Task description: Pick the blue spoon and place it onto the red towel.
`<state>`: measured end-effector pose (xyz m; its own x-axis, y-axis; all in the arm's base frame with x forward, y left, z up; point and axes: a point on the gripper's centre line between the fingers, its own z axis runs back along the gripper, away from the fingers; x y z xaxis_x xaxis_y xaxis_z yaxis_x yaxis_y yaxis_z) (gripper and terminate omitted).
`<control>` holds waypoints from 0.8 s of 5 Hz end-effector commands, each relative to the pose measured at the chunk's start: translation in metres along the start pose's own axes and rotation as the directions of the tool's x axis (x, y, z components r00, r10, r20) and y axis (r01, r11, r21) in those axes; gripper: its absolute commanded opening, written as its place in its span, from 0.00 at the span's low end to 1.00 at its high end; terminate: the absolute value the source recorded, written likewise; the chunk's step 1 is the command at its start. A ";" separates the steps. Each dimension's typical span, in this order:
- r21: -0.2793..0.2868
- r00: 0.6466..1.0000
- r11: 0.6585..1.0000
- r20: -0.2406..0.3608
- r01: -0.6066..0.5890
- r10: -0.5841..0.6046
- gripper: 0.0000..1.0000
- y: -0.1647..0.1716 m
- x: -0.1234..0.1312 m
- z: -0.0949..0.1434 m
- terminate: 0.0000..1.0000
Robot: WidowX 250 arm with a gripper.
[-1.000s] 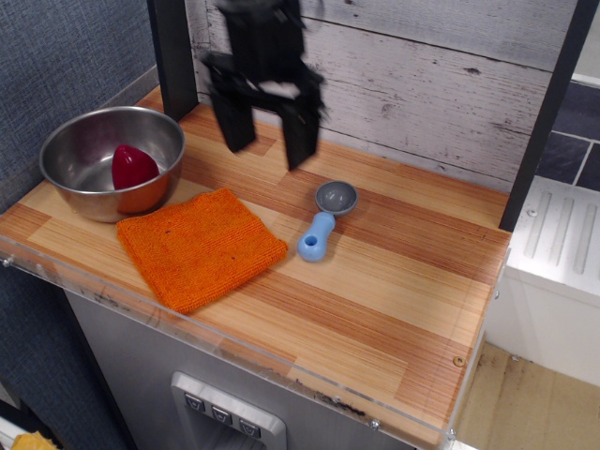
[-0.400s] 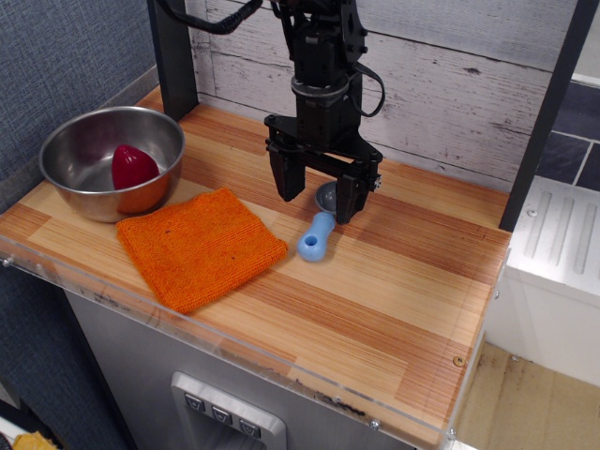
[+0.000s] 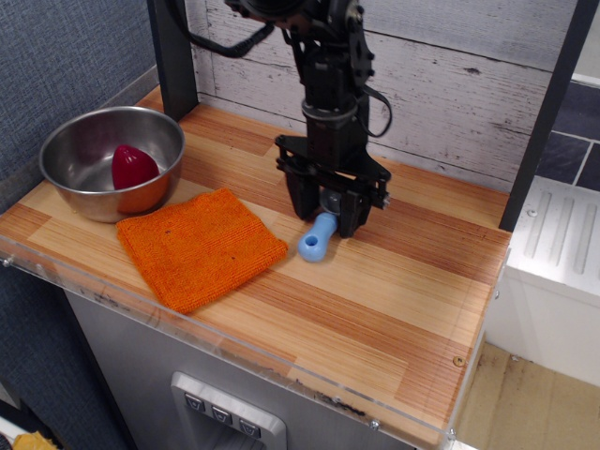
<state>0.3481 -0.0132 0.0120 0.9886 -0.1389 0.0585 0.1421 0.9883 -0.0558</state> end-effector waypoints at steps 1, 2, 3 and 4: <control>-0.033 0.993 0.999 0.114 -0.005 0.009 0.00 -0.004 0.003 0.058 0.00; -0.098 0.983 0.994 0.180 0.040 -0.022 0.00 -0.008 -0.011 0.108 0.00; -0.093 0.983 0.993 0.175 0.075 -0.058 0.00 -0.004 -0.045 0.145 0.00; -0.044 0.991 0.998 0.127 0.050 -0.044 0.00 0.027 -0.074 0.143 0.00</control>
<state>0.2695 0.0356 0.1342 0.9773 -0.1583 0.1408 0.1748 0.9781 -0.1131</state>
